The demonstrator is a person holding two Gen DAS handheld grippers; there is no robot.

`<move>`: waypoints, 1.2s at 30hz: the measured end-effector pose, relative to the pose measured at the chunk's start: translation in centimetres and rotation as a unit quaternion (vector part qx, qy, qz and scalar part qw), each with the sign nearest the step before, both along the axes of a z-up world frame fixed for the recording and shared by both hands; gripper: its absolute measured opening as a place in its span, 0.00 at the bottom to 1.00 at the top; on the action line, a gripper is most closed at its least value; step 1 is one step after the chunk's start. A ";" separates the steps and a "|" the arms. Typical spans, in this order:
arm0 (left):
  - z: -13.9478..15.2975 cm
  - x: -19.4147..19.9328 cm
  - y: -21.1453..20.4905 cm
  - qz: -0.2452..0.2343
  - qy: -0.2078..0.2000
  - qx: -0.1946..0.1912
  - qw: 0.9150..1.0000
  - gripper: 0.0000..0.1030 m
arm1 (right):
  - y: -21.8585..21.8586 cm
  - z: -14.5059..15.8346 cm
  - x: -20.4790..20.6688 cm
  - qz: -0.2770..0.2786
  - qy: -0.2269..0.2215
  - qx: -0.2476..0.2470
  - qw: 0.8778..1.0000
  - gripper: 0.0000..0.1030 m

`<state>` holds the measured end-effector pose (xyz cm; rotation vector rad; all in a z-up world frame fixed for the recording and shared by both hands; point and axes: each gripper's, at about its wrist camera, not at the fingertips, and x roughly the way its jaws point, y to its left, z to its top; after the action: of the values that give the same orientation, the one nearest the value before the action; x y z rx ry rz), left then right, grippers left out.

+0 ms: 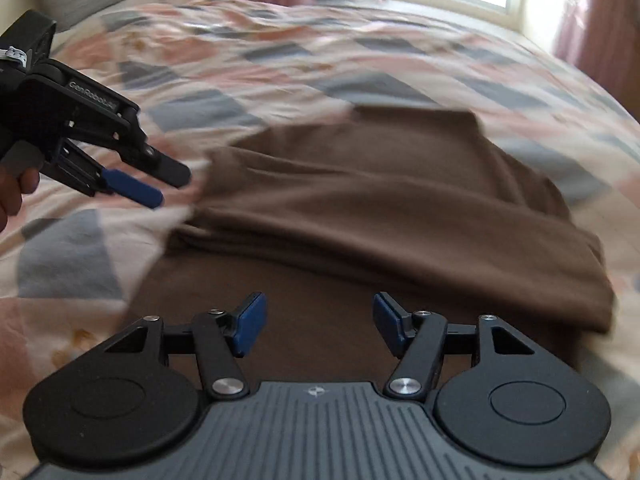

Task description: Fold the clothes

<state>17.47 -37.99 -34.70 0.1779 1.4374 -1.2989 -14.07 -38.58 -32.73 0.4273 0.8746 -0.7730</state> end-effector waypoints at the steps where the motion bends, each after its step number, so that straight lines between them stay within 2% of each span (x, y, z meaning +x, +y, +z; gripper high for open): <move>1: -0.6 -0.3 -1.0 -0.004 0.008 0.008 1.000 0.41 | -0.6 -0.2 -1.4 -0.020 0.001 0.009 1.000 0.60; 3: -2.0 -0.8 -2.7 -0.002 0.027 0.030 0.999 0.41 | -1.8 -0.4 -3.9 -0.060 0.000 0.025 0.998 0.60; 6: -4.4 -0.5 -3.1 0.038 0.078 0.064 0.994 0.41 | -3.1 -0.4 -6.6 -0.102 -0.006 0.034 0.994 0.60; 9: -5.4 -0.1 -3.0 0.078 0.113 0.061 0.989 0.40 | -4.3 -0.7 -8.0 -0.126 -0.016 0.042 0.991 0.60; 10: -5.6 0.0 -3.0 0.086 0.121 0.056 0.987 0.32 | -4.6 -0.9 -8.3 -0.134 -0.019 0.045 0.990 0.60; 11: -5.3 -0.2 -3.2 0.080 0.119 0.049 0.988 0.21 | -5.0 -0.9 -8.6 -0.138 -0.021 0.046 0.989 0.60; 12: -5.1 -0.3 -3.3 0.074 0.117 0.042 0.990 0.00 | -5.2 -0.8 -8.7 -0.139 -0.023 0.043 0.989 0.60; 14: -3.8 -0.5 -3.5 0.056 0.102 0.018 0.993 0.00 | -5.6 -0.6 -8.9 -0.141 -0.025 0.037 0.989 0.60; 16: -1.2 -0.7 -2.8 0.035 0.054 -0.029 0.998 0.00 | -6.2 -0.2 -9.1 -0.146 -0.028 0.027 0.989 0.60; 18: 1.1 -0.5 -1.6 0.023 0.010 -0.071 0.997 0.00 | -6.8 0.2 -9.5 -0.153 -0.029 0.019 0.988 0.60; 21: 2.2 0.1 0.1 0.026 -0.061 -0.082 0.994 0.00 | -7.8 0.5 -9.8 -0.157 -0.024 0.007 0.987 0.60; 22: 1.9 0.5 0.5 0.031 -0.067 -0.074 0.995 0.00 | -8.1 0.4 -9.8 -0.157 -0.020 0.005 0.987 0.60; 26: -0.7 0.9 0.5 0.026 -0.046 -0.035 0.998 0.00 | -9.1 -0.2 -9.9 -0.164 -0.001 0.005 0.986 0.60; 28: -1.4 0.6 0.1 0.021 -0.040 -0.029 0.999 0.00 | -9.2 -0.4 -9.8 -0.166 0.013 -0.005 0.986 0.60; 30: -1.9 0.4 -0.2 0.023 -0.032 -0.028 0.999 0.00 | -9.3 -0.6 -9.3 -0.157 0.045 -0.032 0.986 0.59; 33: -1.5 0.7 -0.2 0.036 -0.025 -0.039 0.998 0.00 | -9.5 -1.3 -8.7 -0.117 0.118 -0.080 0.983 0.52; 35: -1.3 0.8 -0.2 0.035 -0.023 -0.039 0.998 0.00 | -9.6 -2.0 -8.9 -0.085 0.146 -0.099 0.981 0.36; 36: -1.2 0.8 -0.2 0.034 -0.023 -0.038 0.998 0.00 | -9.8 -2.2 -9.1 -0.078 0.151 -0.100 0.980 0.16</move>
<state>18.27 -38.17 -35.88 0.1068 1.3426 -1.2836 -23.20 -48.42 -34.93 0.2027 1.0412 -1.0802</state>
